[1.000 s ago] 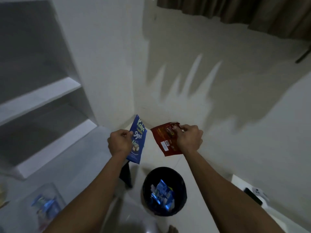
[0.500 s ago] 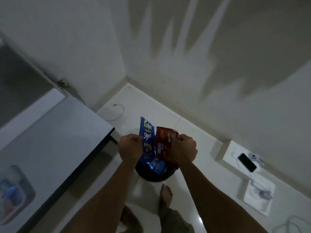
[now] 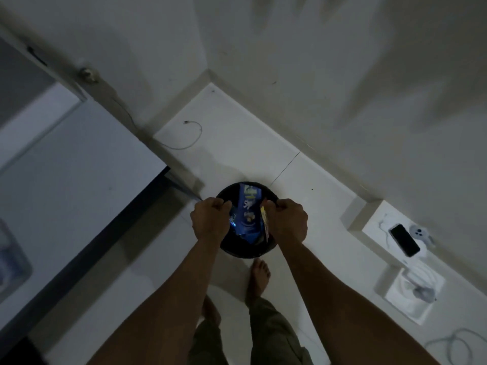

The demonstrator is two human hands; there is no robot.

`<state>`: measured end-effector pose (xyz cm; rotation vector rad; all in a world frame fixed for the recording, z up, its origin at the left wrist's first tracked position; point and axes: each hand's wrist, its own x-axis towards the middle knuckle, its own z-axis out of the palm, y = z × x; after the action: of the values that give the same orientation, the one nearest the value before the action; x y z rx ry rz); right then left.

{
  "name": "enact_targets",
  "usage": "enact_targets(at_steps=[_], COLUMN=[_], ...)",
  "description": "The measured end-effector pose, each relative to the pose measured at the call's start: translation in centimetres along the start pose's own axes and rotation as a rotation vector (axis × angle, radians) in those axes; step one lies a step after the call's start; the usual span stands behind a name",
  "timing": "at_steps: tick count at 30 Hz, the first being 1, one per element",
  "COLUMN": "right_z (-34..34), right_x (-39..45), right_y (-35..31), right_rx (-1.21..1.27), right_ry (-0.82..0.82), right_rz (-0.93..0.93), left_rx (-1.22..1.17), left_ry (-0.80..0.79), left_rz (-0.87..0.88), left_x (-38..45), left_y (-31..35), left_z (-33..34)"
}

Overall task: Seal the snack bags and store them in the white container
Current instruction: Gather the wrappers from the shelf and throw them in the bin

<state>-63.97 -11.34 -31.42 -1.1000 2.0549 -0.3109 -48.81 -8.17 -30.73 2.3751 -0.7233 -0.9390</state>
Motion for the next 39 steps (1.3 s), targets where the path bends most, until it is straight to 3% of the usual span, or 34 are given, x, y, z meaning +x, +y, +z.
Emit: enact_targets(at_steps=[6,12,22,31,39], right_z=[-2.9,-5.4,-5.8,1.0,10.8], right_x=[-0.9,-3.4,-12.8,-28.3,-42.4], right_y=[-1.6,-6.1,-14.7,-13.3,-10.1], right_rx=[0.064,0.139,0.245,0.196,0.043], right_ry=[-0.034,-0.044,-0.065,-0.249,-0.575], right_rz=[0.016,-0.087,-0.431,-0.702,-0.826], left_rx=[-0.125,-0.263,-0.452,-0.521,-0.589], left_ry=[0.03,0.049,0.316,0.459,0.652], left_rz=[-0.028,-0.004,0.071,0.054,-0.168], left_x=[-1.7,-3.8,-7.7,-14.2,-21.8], left_y=[1.7,2.5,2.5,-11.8,-28.6], left_z=[-2.9,-7.7,-20.5,-30.9,-39.1])
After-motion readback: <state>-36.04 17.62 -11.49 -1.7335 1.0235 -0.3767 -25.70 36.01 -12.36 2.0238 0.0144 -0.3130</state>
